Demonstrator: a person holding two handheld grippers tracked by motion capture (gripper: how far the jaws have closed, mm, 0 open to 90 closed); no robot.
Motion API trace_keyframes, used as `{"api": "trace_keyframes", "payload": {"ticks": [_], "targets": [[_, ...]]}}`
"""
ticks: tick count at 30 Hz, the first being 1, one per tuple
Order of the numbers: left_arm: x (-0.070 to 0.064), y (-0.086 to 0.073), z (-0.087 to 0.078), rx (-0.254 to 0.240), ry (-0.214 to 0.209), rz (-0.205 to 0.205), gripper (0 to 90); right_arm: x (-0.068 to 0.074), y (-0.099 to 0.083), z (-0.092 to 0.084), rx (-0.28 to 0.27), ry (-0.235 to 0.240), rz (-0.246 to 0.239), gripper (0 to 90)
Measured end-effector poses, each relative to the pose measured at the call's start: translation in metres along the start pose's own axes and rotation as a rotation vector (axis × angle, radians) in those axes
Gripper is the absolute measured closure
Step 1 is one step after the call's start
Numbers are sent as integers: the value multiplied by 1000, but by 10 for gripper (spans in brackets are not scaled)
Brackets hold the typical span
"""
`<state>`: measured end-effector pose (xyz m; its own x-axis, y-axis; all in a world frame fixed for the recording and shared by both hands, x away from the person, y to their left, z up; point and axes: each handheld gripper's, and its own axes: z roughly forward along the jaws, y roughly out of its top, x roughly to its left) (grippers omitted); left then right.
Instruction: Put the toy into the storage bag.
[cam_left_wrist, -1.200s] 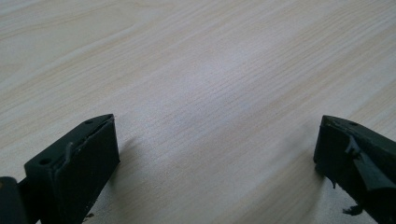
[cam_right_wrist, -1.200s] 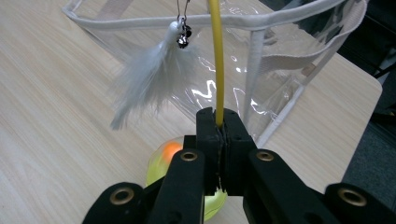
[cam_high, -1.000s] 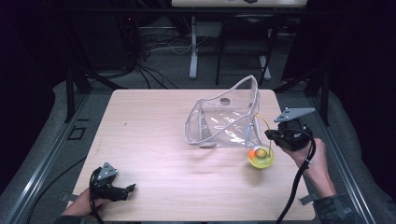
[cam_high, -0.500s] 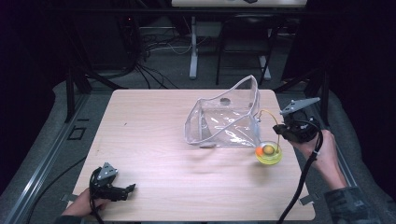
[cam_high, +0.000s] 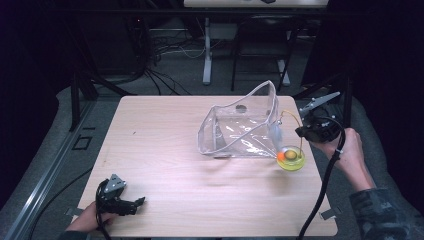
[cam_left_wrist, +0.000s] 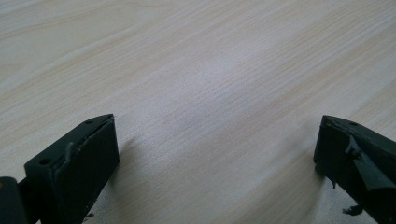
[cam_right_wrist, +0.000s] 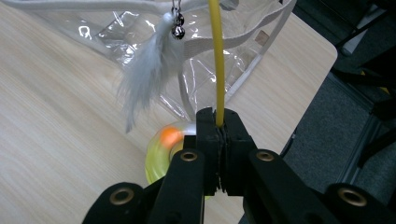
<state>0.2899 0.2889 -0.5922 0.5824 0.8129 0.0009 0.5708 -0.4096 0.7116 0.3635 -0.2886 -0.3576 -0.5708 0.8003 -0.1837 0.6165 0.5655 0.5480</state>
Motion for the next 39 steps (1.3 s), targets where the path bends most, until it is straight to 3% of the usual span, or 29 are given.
{"api": "trace_keyframes", "payload": {"ticks": [16,39], "targets": [[0,0,0,0,-2,-2,0,-16,15,-4,47,-32,13,878],[0,0,-1,10,-7,-3,0,-34,46,-20,116,-31,10,878]]}}
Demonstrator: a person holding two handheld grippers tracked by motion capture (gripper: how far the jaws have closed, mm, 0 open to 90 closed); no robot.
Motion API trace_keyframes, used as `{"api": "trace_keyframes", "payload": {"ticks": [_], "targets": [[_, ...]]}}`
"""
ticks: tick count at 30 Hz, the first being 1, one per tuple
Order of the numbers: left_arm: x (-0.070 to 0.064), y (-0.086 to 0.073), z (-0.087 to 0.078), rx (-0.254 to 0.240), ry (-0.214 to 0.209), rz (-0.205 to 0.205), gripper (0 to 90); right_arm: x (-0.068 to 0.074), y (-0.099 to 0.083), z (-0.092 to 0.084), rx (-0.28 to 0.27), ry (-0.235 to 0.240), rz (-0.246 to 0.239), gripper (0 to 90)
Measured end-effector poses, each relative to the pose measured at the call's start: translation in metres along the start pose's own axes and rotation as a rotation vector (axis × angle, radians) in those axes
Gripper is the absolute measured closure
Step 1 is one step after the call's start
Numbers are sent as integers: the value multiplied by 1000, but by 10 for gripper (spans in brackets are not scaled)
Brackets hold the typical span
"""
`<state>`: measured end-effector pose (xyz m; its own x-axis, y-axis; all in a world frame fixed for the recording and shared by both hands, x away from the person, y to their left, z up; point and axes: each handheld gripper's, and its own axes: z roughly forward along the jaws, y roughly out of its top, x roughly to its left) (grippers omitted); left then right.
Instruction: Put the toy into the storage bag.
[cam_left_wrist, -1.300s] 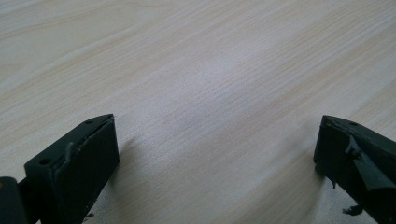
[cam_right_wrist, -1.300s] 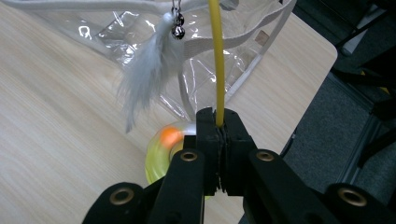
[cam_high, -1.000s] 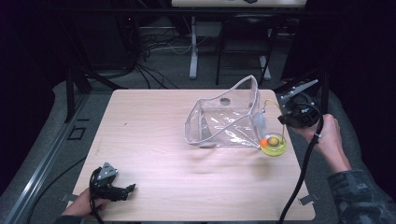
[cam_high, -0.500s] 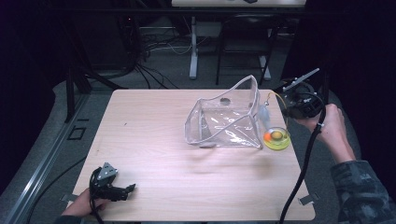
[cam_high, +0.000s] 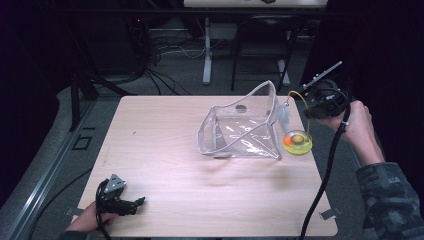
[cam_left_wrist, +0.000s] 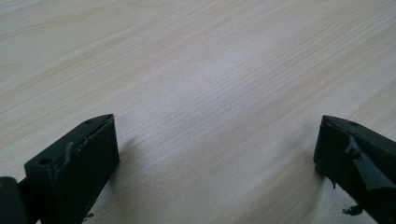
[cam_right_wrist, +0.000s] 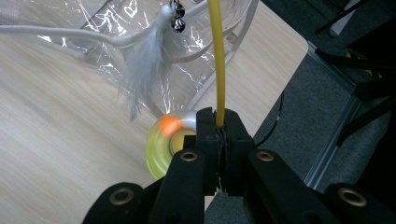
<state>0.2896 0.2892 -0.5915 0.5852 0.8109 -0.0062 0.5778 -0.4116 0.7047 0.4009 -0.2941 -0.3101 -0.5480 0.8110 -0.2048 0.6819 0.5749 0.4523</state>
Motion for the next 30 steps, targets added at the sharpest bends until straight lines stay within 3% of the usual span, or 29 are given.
{"api": "trace_keyframes", "payload": {"ticks": [14,30], "targets": [[0,0,0,1,0,3,0,-6,18,-10,22,-4,-7,877],[0,0,0,1,0,4,0,-11,36,-28,27,-42,-32,878]]}}
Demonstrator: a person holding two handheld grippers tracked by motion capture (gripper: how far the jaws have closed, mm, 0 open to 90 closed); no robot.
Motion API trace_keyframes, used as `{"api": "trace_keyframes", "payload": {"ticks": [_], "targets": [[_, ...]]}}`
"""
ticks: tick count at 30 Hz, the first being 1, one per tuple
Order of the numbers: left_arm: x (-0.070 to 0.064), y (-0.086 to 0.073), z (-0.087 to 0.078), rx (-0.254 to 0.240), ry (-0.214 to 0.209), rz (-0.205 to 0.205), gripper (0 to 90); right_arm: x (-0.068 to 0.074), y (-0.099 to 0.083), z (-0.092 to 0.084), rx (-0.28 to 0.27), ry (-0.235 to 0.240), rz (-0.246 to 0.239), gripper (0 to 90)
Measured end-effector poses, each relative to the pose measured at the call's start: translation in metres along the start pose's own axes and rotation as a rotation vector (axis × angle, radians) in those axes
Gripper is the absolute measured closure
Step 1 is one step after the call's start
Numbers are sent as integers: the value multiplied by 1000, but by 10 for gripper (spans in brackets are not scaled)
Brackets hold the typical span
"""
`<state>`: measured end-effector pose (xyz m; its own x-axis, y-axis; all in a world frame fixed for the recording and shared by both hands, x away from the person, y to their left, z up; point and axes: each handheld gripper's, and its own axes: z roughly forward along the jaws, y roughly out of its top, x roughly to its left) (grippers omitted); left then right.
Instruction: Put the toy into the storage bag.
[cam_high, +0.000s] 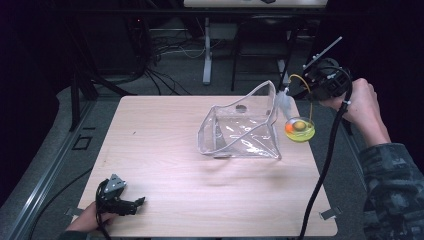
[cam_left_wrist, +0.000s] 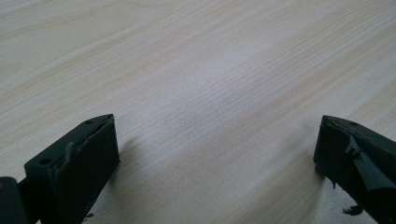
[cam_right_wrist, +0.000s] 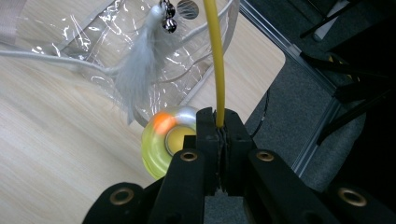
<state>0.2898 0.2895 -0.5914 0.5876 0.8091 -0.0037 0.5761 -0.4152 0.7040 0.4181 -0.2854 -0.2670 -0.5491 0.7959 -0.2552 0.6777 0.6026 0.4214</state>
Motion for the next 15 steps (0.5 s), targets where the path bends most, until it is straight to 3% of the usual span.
{"api": "trace_keyframes", "payload": {"ticks": [15], "targets": [[0,0,0,0,0,0,0,2,20,-20,-26,-9,-13,878]]}}
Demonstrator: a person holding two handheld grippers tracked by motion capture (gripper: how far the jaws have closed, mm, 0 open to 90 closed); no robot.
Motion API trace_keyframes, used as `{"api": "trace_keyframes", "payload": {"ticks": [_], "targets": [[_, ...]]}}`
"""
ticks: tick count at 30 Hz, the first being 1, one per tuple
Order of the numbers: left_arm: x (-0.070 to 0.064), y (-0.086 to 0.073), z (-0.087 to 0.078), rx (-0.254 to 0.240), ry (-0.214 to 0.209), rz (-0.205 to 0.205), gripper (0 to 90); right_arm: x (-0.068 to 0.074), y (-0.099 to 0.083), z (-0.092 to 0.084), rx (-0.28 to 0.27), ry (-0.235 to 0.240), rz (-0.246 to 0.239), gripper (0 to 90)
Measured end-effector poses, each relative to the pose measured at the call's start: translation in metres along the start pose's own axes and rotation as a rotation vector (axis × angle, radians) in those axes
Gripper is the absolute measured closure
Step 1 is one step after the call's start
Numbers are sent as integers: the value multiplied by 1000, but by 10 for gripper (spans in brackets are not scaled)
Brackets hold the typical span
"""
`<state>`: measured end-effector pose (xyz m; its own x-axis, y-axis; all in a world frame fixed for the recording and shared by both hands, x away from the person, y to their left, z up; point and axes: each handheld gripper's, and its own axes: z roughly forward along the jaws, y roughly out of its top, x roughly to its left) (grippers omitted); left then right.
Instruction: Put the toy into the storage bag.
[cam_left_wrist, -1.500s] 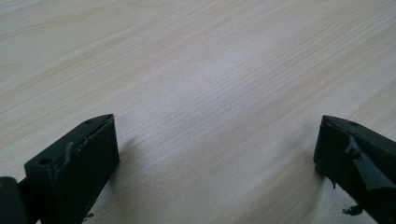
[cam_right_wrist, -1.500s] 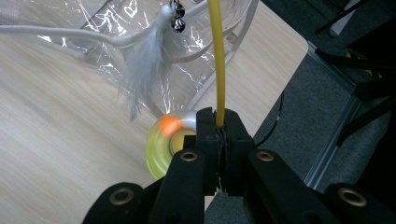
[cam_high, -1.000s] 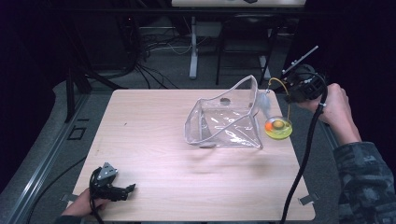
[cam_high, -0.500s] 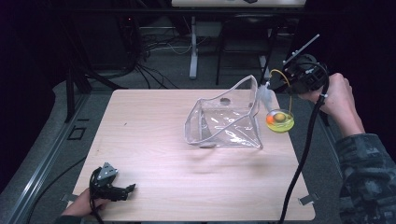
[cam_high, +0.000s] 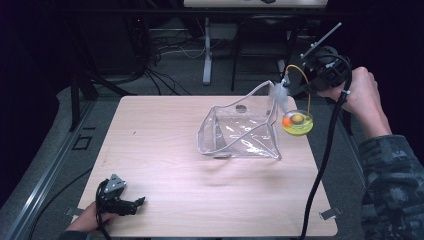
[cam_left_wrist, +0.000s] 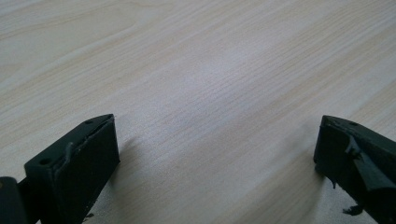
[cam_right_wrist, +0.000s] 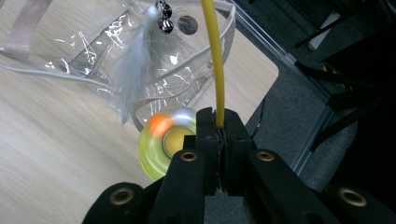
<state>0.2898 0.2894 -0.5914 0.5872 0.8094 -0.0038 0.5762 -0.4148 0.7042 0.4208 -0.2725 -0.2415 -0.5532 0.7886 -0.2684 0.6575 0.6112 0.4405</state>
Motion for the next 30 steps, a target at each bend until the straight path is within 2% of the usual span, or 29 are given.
{"api": "trace_keyframes", "payload": {"ticks": [5,8,30], "targets": [[0,0,0,0,0,0,0,1,11,-11,3,-16,-16,878],[0,0,0,0,-1,-1,0,1,14,-13,-2,-6,-14,878],[0,0,0,0,-1,1,0,7,46,-37,-31,-31,-55,877]]}}
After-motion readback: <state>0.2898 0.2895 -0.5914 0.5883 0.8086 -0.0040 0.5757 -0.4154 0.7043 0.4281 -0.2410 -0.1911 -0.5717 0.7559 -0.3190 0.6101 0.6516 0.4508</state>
